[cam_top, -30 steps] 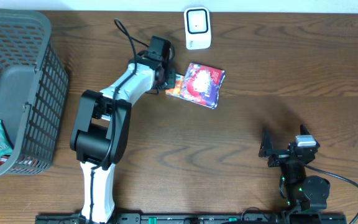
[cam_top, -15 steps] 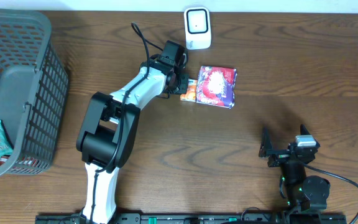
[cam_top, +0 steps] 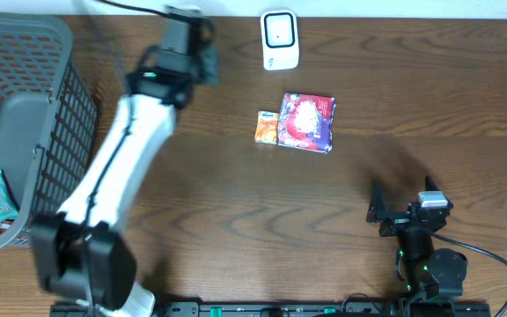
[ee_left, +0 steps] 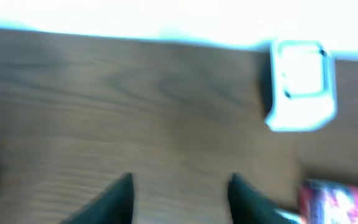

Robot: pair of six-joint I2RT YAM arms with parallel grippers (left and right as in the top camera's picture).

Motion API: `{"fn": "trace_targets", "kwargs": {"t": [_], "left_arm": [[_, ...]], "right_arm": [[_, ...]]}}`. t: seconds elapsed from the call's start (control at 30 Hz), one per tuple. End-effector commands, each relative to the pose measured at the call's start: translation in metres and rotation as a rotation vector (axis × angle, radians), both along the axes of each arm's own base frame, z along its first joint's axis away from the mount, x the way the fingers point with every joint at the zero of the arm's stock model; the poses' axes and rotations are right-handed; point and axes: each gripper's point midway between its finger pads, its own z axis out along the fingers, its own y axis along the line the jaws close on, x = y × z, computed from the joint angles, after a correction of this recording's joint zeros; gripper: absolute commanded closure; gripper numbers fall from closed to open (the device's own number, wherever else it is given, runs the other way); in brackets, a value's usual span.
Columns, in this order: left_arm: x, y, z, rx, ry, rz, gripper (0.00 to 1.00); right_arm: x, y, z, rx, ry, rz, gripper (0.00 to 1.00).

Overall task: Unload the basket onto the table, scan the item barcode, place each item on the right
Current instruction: 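Move the left gripper back into the basket toward the green wipes pack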

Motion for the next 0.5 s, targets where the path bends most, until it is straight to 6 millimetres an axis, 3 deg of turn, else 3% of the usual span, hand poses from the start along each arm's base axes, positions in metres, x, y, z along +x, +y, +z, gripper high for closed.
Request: {"fn": "trace_targets", "kwargs": {"t": [0.0, 0.1, 0.27, 0.33, 0.4, 0.47], "left_arm": [[-0.001, 0.061, 0.032, 0.051, -0.07, 0.157, 0.44], [-0.006, 0.109, 0.057, 0.043, -0.131, 0.258, 0.41], [-0.029, 0.178, 0.09, 0.045, -0.198, 0.406, 0.27], [-0.041, 0.197, 0.101, 0.047, -0.22, 0.45, 0.2], [-0.052, 0.211, 0.111, 0.05, -0.237, 0.485, 0.03], [-0.061, 0.223, 0.119, 0.053, -0.25, 0.516, 0.02]], "right_arm": [[0.0, 0.001, 0.0, -0.004, -0.001, 0.001, 0.01], [0.0, 0.001, 0.0, -0.004, -0.001, 0.001, 0.01], [0.0, 0.001, 0.0, -0.004, -0.001, 0.001, 0.01], [0.0, 0.001, 0.0, -0.004, -0.001, 0.001, 0.01], [0.0, 0.001, 0.0, -0.004, -0.001, 0.001, 0.01], [0.0, 0.001, 0.0, -0.003, -0.001, 0.001, 0.01]]}}
